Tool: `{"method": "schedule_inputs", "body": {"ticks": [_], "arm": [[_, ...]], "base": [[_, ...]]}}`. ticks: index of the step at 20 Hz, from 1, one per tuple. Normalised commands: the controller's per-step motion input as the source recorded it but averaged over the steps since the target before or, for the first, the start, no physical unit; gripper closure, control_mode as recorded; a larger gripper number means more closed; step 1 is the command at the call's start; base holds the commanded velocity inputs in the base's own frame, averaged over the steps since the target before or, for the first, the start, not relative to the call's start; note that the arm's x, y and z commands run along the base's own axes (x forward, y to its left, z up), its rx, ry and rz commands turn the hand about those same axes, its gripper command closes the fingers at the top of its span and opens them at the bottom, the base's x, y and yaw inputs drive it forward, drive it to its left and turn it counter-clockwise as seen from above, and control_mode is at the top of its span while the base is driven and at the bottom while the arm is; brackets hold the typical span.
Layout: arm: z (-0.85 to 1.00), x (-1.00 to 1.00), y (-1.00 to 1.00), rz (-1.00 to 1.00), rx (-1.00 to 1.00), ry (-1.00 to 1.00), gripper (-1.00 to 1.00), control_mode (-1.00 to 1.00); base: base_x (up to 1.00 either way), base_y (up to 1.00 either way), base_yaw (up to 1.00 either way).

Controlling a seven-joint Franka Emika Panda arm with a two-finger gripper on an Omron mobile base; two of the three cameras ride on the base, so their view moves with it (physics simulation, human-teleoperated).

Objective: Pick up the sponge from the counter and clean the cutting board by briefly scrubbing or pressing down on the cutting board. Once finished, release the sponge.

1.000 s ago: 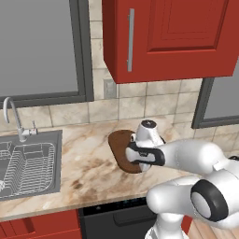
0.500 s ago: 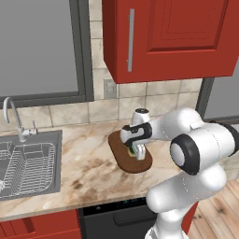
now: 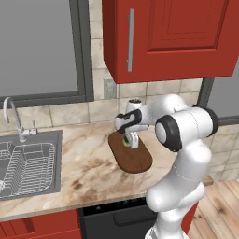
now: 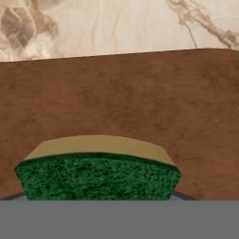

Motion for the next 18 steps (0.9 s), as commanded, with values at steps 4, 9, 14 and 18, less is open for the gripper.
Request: {"method": "schedule_inputs", "body": {"ticks": [4, 9, 14, 18], "arm": [[0.00, 0.60, 0.19, -0.02, 0.00, 0.00, 1.00, -1.00], [0.00, 0.60, 0.23, -0.01, 0.00, 0.00, 1.00, -1.00], [0.00, 0.50, 0.21, -0.01, -0.01, 0.00, 1.00, -1.00], [0.00, 0.33, 0.21, -0.03, -0.02, 0.00, 1.00, -1.00]], "base": [[0.00, 0.00, 0.00], [0.00, 0.00, 0.00], [0.00, 0.00, 0.00], [0.00, 0.00, 0.00]]}}
